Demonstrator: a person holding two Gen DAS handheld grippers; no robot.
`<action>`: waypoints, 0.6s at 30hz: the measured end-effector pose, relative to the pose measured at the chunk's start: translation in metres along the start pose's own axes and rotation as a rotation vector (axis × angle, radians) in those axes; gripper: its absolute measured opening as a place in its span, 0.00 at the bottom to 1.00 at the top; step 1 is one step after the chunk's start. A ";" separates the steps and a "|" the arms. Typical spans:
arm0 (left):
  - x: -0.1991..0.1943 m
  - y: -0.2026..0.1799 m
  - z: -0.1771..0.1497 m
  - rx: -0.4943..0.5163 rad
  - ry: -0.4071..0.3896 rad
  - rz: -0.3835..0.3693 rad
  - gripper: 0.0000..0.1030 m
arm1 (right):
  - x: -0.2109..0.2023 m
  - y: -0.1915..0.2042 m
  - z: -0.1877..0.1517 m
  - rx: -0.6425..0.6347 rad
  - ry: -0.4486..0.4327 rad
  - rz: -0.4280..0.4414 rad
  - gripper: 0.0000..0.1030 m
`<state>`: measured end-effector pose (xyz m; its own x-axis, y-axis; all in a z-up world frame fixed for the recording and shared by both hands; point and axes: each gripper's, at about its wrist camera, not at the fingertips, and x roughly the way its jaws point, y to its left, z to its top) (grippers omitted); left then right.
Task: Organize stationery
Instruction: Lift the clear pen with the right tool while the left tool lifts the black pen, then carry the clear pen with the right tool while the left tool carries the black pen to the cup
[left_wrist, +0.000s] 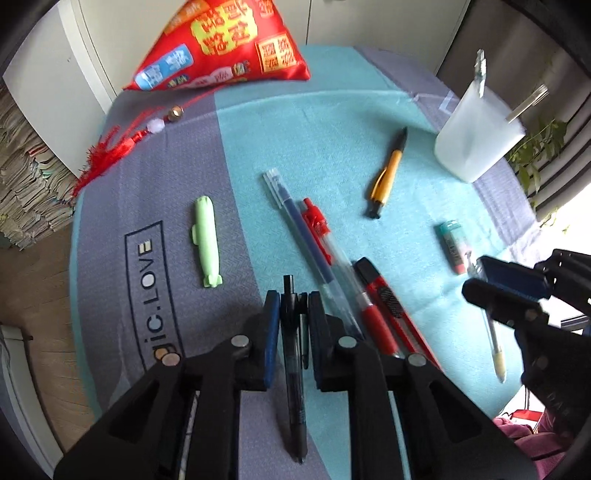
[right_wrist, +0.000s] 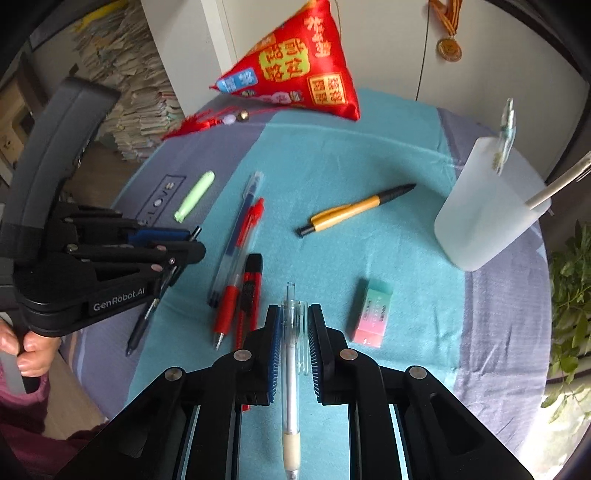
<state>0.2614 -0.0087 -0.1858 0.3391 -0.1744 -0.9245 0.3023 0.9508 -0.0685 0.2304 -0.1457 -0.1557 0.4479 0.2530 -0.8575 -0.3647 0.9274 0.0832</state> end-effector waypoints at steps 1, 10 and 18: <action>-0.009 -0.002 -0.001 0.000 -0.021 -0.003 0.13 | -0.008 -0.001 0.000 0.003 -0.023 0.002 0.15; -0.078 -0.013 -0.002 0.022 -0.185 -0.022 0.13 | -0.068 -0.012 -0.005 0.039 -0.210 0.004 0.15; -0.109 -0.035 0.004 0.057 -0.275 -0.026 0.13 | -0.091 -0.028 -0.005 0.113 -0.300 0.024 0.15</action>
<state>0.2176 -0.0244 -0.0808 0.5569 -0.2692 -0.7858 0.3611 0.9304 -0.0628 0.1953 -0.1961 -0.0822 0.6671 0.3297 -0.6681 -0.2927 0.9406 0.1718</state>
